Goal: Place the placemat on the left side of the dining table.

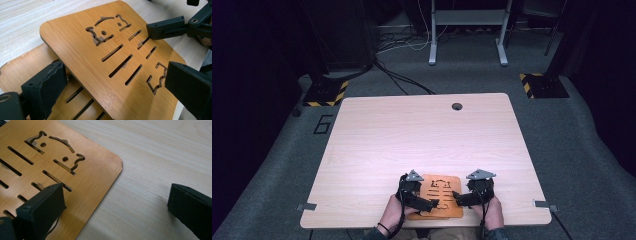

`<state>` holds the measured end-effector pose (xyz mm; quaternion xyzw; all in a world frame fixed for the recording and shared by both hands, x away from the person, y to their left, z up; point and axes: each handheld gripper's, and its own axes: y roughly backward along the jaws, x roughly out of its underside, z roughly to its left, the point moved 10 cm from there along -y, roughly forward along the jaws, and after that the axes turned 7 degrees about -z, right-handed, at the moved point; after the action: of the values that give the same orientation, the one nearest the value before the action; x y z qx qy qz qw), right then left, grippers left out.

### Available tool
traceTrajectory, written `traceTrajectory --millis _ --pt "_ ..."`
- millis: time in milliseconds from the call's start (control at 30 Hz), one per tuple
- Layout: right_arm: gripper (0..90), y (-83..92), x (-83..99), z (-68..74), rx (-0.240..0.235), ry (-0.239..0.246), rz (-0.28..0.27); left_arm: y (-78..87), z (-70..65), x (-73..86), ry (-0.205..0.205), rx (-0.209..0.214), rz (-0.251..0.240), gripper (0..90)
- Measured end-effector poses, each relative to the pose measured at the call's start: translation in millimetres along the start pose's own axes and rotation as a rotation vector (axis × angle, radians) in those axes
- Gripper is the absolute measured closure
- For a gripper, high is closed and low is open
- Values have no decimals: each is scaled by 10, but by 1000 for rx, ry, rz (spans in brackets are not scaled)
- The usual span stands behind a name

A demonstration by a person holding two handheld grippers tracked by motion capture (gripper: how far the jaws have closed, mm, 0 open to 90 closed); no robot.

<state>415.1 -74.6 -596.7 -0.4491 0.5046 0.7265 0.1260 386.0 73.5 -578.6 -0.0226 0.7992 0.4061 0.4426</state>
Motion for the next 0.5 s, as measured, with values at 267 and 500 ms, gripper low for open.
traceTrajectory --millis 267,500 --pt "3 6 -3 -14 -2 -11 -6 56 -46 -65 13 22 -12 39" --pt "5 15 -9 -34 -5 -32 -16 99 -87 -146 35 40 -27 46"
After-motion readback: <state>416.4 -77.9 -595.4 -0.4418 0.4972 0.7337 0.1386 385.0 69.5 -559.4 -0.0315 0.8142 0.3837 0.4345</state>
